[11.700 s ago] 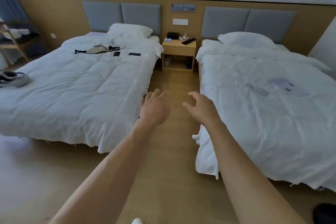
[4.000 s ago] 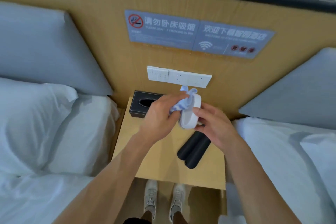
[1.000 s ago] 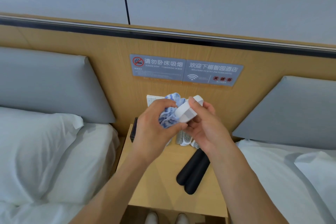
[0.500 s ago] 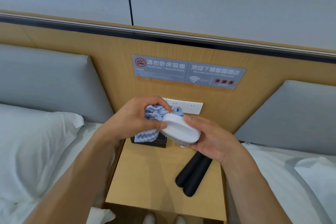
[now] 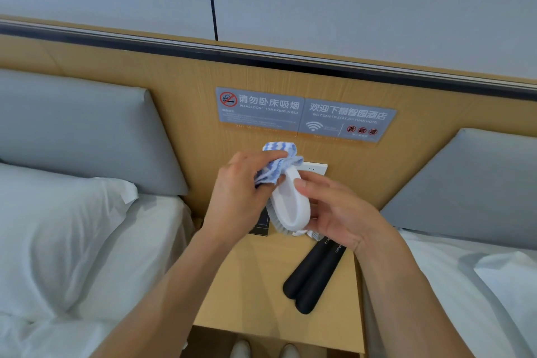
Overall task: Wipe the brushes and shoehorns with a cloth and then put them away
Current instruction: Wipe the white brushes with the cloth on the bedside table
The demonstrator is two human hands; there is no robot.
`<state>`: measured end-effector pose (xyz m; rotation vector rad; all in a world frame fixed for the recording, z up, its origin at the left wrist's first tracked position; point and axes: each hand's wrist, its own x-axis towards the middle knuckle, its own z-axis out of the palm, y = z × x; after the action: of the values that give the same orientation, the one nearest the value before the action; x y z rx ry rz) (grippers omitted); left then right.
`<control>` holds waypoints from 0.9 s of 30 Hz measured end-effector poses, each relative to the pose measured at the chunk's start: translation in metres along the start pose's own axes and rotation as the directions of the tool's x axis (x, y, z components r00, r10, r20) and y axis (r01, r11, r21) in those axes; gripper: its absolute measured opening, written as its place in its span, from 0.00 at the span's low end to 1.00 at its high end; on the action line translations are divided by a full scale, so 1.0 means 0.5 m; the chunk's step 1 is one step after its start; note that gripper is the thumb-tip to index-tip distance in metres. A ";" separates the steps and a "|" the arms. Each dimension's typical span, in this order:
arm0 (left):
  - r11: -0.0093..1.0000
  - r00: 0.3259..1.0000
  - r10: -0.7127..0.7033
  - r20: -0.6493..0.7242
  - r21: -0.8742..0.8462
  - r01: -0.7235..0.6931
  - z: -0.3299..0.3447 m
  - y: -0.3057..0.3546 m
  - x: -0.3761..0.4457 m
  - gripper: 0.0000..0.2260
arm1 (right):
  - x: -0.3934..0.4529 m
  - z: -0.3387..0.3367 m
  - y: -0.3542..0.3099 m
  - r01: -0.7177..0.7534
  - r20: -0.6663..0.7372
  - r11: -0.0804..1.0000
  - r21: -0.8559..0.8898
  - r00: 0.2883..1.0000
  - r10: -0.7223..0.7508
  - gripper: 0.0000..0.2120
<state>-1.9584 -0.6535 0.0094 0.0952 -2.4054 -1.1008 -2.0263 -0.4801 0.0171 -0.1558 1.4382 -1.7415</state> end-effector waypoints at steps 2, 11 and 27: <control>1.000 1.000 0.003 0.019 -0.019 -0.003 0.006 0.009 -0.006 0.18 | 0.004 0.003 -0.003 0.037 -0.022 0.999 0.028 0.999 -0.037 0.21; 0.994 0.965 0.110 0.238 -0.014 -0.109 0.009 0.029 -0.028 0.23 | 0.012 -0.013 -0.013 0.110 -0.128 0.993 0.034 0.986 -0.105 0.22; 0.911 0.838 0.318 0.444 0.103 -0.400 -0.018 0.043 0.013 0.23 | 0.000 -0.035 -0.047 0.141 -0.071 0.989 -0.037 0.987 -0.143 0.21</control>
<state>-1.9571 -0.6471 0.0326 -0.5709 -2.7444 -0.7637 -2.0485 -0.4675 0.0313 -0.2181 1.5415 -1.8563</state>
